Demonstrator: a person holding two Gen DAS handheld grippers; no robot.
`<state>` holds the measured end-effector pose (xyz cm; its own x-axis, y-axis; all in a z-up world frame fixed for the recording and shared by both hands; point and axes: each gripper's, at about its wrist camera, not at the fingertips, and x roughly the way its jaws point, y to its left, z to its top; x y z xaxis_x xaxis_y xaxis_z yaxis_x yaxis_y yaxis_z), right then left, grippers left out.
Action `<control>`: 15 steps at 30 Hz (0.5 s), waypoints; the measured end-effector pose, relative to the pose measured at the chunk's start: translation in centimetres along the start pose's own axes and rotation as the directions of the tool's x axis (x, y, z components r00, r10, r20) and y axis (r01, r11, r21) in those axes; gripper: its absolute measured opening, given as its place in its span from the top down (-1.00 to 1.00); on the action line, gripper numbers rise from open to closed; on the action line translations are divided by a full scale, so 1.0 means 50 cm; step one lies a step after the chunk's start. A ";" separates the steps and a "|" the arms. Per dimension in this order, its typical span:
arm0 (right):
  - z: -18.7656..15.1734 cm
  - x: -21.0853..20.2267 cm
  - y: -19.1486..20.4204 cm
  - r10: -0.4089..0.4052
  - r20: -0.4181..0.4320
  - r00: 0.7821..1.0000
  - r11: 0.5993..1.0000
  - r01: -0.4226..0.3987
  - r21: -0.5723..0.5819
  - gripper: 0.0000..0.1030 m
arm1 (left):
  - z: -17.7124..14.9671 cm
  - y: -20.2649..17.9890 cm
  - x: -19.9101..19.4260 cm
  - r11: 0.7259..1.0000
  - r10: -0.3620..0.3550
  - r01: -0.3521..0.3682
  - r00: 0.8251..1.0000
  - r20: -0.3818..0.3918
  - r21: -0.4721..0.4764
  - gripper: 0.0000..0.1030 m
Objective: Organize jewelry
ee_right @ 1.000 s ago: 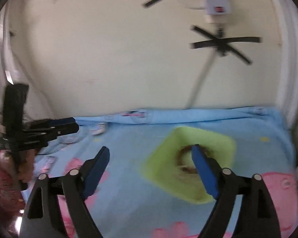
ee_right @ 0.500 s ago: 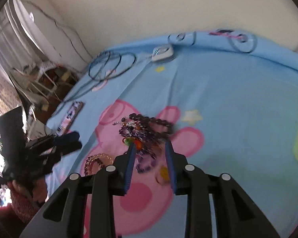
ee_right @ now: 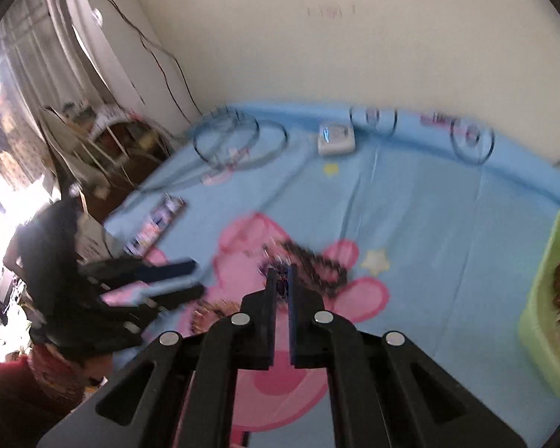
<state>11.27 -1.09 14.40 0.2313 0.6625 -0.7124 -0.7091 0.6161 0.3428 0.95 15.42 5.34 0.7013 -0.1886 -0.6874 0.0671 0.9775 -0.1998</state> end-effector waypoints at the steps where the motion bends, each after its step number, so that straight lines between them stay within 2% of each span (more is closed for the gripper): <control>1: 0.007 -0.020 0.006 0.004 0.025 1.000 1.000 -0.004 -0.002 1.00 | 0.006 -0.014 0.000 1.000 -0.001 0.000 1.000 0.008 0.021 0.37; 2: 0.013 -0.035 0.011 0.004 0.044 0.999 1.000 -0.004 -0.007 1.00 | 0.014 -0.038 0.000 0.998 0.000 -0.001 1.000 0.020 0.058 0.36; 4: 0.023 -0.076 0.028 0.008 0.093 0.996 1.000 -0.006 -0.022 1.00 | 0.027 -0.075 0.004 0.993 0.005 -0.009 0.999 0.037 0.119 0.18; 5: 0.028 -0.089 0.036 0.009 0.112 0.994 1.000 -0.006 -0.027 1.00 | 0.036 -0.097 0.009 0.989 0.015 -0.022 0.999 0.049 0.145 -0.01; 6: 0.033 -0.106 0.045 0.011 0.134 0.991 0.999 -0.006 -0.034 1.00 | 0.044 -0.113 0.012 0.987 0.016 -0.025 0.998 0.058 0.156 -0.06; 10: 0.043 -0.180 0.059 0.008 0.216 0.976 0.999 0.003 -0.049 1.00 | 0.072 -0.161 0.036 0.975 -0.025 0.013 0.999 0.049 0.220 -0.05; 11: 0.045 -0.197 0.059 0.004 0.239 0.971 0.999 0.008 -0.049 1.00 | 0.079 -0.167 0.047 0.973 -0.024 0.015 0.999 0.037 0.230 0.34; 12: 0.047 -0.221 0.058 -0.001 0.269 0.963 0.999 0.014 -0.047 1.00 | 0.085 -0.170 0.056 0.972 -0.039 0.034 0.999 0.017 0.233 1.00; 13: 0.049 -0.244 0.054 -0.008 0.294 0.956 0.999 0.021 -0.042 1.00 | 0.096 -0.171 0.066 0.974 -0.065 0.068 0.998 -0.020 0.218 1.00; 15: 0.057 -0.287 0.044 -0.023 0.337 0.941 0.999 0.038 -0.037 1.00 | 0.127 -0.183 0.063 0.972 -0.113 0.113 0.994 -0.013 0.204 1.00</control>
<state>8.31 -8.01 27.12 0.4585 0.7530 -0.4720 -0.7242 0.6244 0.2927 7.07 6.48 9.42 0.6799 -0.2988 -0.6697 0.2892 0.9485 -0.1296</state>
